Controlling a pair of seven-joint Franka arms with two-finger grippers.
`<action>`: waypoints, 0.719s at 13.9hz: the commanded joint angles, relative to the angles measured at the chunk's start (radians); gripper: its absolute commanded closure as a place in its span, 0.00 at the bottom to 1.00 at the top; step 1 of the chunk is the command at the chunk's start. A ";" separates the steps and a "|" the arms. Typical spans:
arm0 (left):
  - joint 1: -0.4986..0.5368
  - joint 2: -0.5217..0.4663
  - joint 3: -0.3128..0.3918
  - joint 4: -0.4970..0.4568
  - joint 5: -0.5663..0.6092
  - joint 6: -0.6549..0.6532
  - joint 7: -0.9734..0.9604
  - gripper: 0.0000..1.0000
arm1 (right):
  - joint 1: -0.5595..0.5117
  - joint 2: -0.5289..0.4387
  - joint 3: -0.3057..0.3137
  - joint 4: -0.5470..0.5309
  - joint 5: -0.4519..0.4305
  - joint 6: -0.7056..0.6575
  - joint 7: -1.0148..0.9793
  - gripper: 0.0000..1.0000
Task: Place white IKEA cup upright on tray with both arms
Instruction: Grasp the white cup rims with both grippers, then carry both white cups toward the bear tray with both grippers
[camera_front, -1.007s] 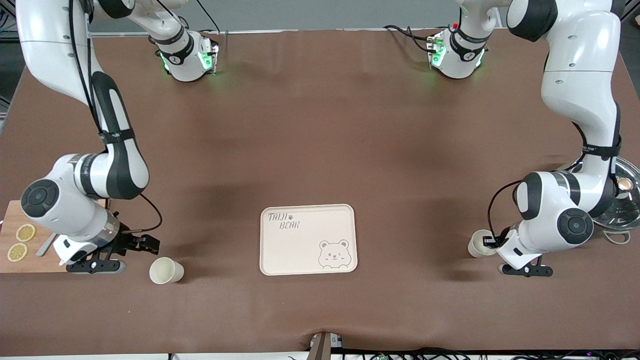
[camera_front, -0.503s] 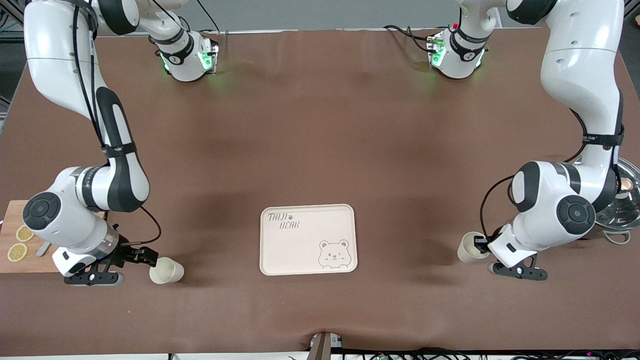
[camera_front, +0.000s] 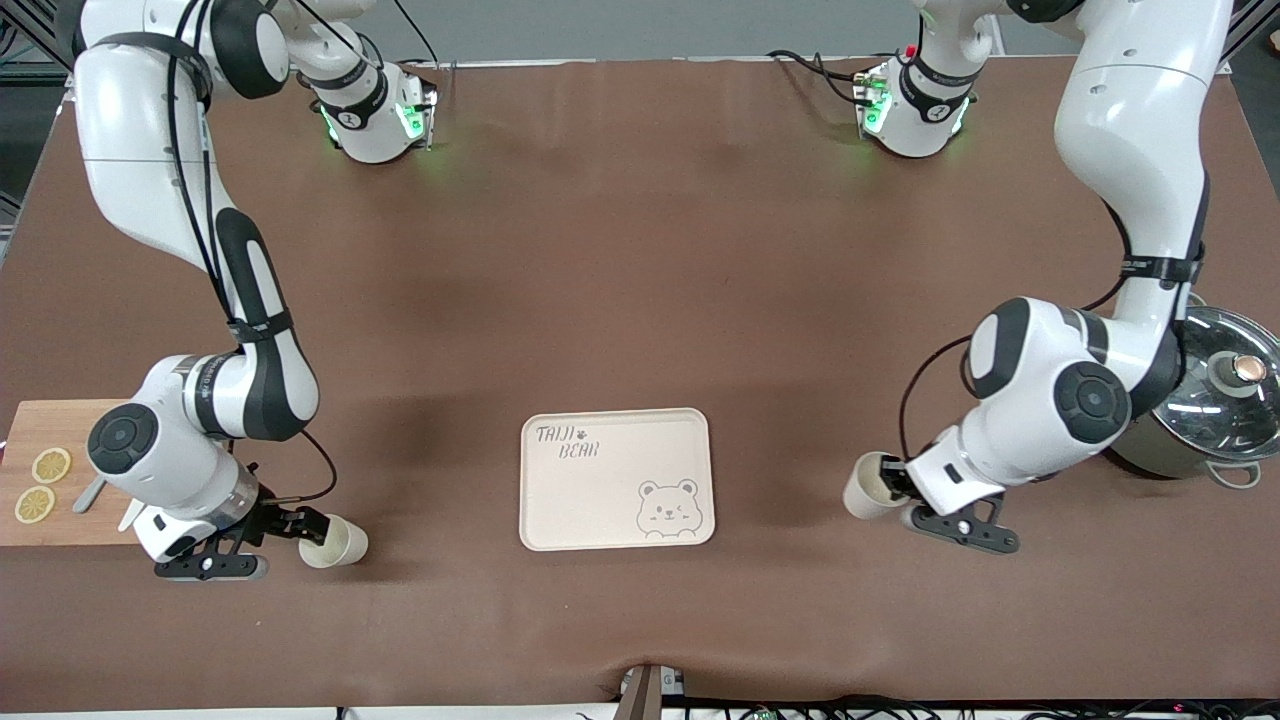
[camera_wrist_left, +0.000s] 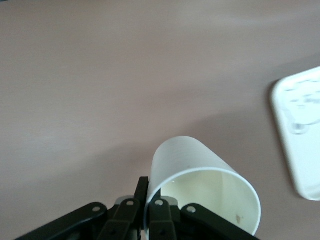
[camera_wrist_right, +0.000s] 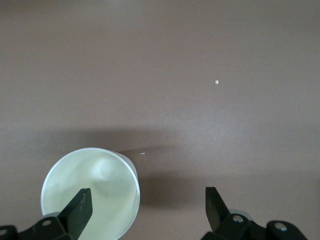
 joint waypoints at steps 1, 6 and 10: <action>-0.046 -0.004 -0.040 0.015 0.011 -0.013 -0.096 1.00 | -0.002 0.026 0.004 0.032 0.017 -0.002 -0.003 0.00; -0.198 0.018 -0.031 0.062 0.013 0.001 -0.289 1.00 | 0.007 0.062 0.007 0.029 0.031 0.061 0.001 0.00; -0.277 0.082 -0.026 0.073 0.016 0.079 -0.377 1.00 | 0.007 0.062 0.007 0.029 0.031 0.059 0.000 0.15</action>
